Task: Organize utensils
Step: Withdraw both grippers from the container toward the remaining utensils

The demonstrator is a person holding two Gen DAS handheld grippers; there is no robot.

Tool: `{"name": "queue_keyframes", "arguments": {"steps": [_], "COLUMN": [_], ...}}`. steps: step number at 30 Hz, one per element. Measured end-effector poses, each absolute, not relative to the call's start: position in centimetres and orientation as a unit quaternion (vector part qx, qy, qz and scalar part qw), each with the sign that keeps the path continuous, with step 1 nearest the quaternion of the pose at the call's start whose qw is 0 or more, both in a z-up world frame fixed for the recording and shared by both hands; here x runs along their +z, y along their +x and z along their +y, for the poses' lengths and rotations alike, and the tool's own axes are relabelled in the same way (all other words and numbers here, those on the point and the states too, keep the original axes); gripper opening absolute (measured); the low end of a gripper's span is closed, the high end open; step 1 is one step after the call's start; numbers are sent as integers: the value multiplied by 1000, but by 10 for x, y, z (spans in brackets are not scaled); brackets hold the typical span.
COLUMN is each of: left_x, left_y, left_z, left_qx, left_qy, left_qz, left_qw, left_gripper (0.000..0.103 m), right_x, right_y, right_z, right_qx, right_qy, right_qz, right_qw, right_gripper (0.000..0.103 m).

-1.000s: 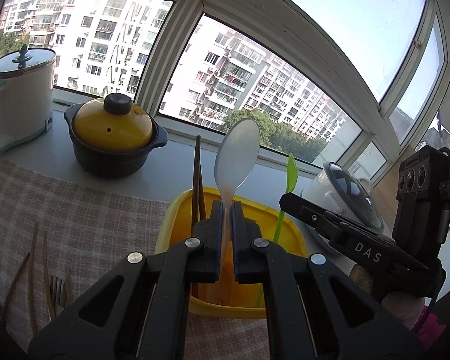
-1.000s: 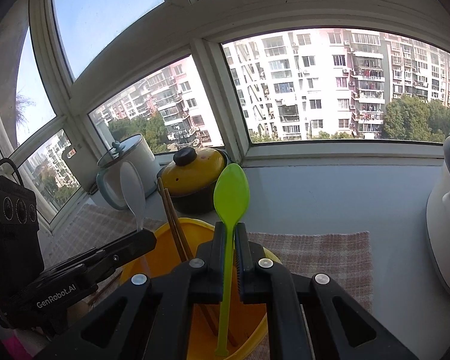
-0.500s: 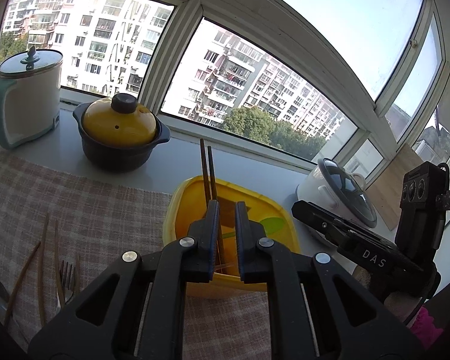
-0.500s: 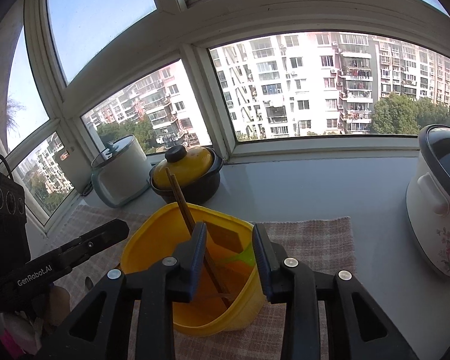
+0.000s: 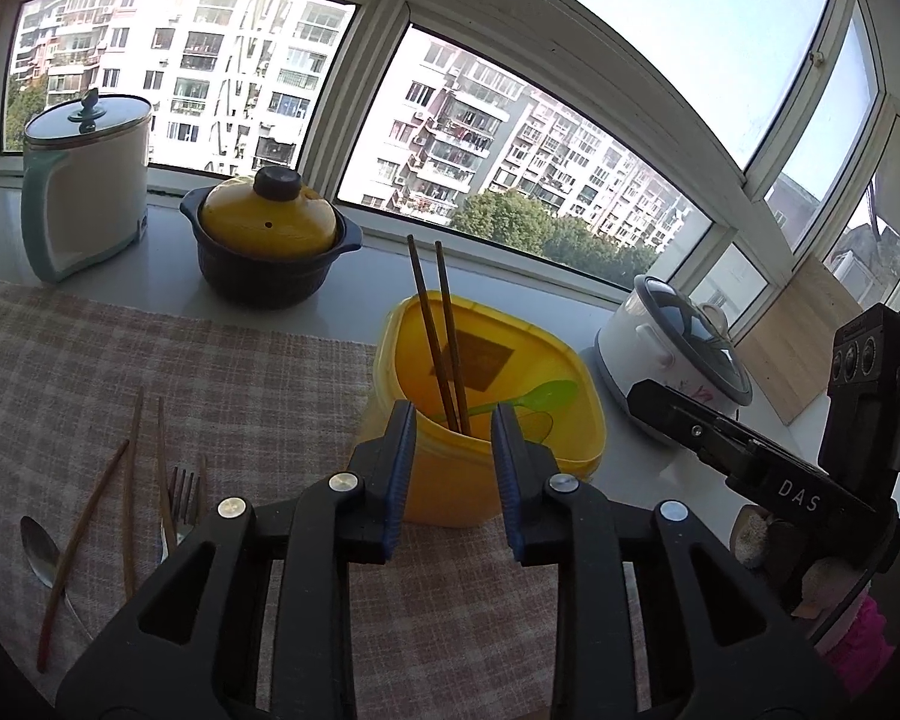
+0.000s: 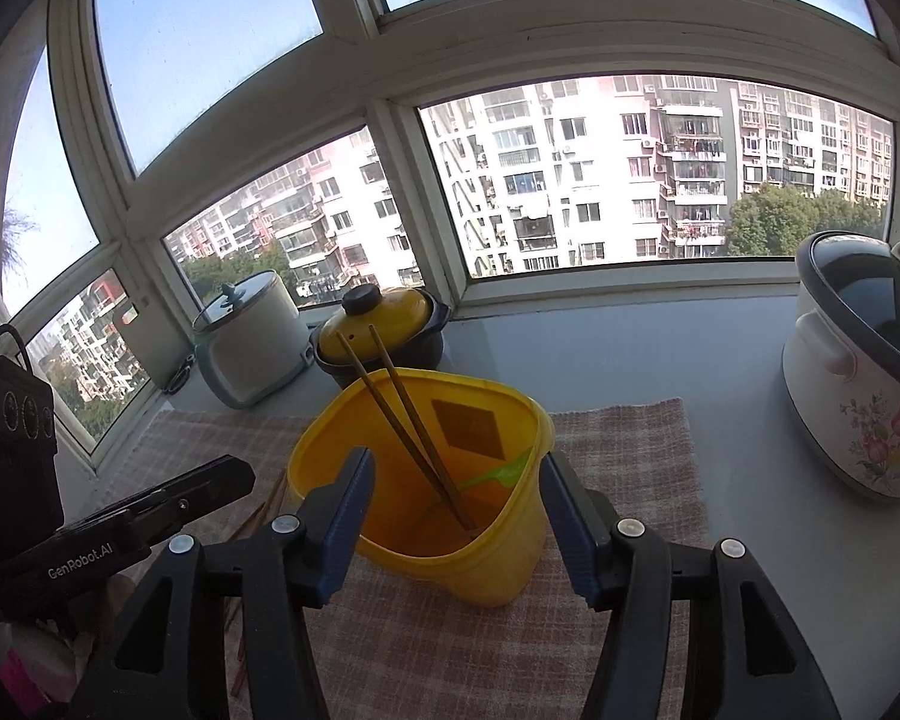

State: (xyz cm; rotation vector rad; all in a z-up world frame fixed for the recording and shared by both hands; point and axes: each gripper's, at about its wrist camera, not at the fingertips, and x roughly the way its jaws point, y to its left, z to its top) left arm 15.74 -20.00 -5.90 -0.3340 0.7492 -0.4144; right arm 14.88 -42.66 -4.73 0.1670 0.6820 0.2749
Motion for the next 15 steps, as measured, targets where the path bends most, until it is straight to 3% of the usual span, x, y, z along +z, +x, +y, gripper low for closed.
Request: {"name": "queue_keyframes", "arguments": {"steps": [2, 6, 10, 12, 15], "left_x": [-59, -61, -67, -72, -80], "left_y": [152, 140, 131, 125, 113], "left_z": [-193, -176, -150, -135, -112], "left_qx": [-199, -192, -187, -178, -159], "left_qy": [-157, -145, -156, -159, -149], "left_qz": [365, 373, 384, 390, 399], "left_qw": [896, 896, 891, 889, 891], "left_gripper": [35, 35, 35, 35, 35], "right_x": [-47, -46, -46, -47, -47], "right_y": [142, 129, 119, 114, 107], "right_z": [-423, -416, -407, -404, -396], "right_qx": [131, 123, 114, 112, 113], "right_qy": [84, 84, 86, 90, 91], "right_qz": [334, 332, 333, 334, 332], "right_qw": [930, 931, 932, 931, 932], "right_gripper": [67, 80, 84, 98, 99]}}
